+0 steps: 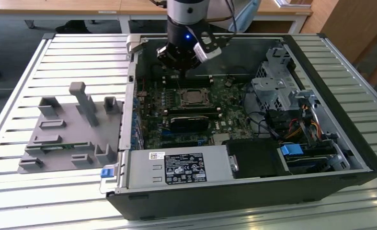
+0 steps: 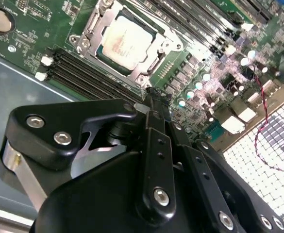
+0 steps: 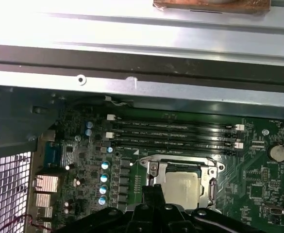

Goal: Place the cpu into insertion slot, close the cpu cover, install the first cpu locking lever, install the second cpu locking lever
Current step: 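Install the first cpu locking lever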

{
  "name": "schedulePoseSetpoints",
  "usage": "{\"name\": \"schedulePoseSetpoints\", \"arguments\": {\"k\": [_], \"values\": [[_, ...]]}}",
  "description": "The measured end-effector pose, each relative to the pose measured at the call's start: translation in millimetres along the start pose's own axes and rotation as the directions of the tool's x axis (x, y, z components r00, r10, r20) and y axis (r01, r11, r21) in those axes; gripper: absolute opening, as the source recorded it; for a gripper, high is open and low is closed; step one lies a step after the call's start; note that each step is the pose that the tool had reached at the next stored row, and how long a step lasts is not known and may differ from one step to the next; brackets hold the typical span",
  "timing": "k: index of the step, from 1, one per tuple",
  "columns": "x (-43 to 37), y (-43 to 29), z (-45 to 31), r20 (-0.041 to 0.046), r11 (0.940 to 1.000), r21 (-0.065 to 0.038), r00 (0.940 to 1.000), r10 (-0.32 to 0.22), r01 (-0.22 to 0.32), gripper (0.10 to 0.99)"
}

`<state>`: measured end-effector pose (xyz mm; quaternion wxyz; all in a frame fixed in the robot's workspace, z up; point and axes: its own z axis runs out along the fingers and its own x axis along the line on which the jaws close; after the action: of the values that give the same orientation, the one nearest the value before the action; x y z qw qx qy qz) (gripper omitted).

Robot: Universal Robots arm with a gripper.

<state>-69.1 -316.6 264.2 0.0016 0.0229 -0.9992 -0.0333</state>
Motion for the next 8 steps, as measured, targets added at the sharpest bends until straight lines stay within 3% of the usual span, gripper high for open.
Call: {"name": "schedulePoseSetpoints", "arguments": {"k": [8], "values": [[12.3, 1.0, 1.3, 0.0020, 0.9999, 0.000, 0.9999, 0.013, -0.013, 0.106]]}}
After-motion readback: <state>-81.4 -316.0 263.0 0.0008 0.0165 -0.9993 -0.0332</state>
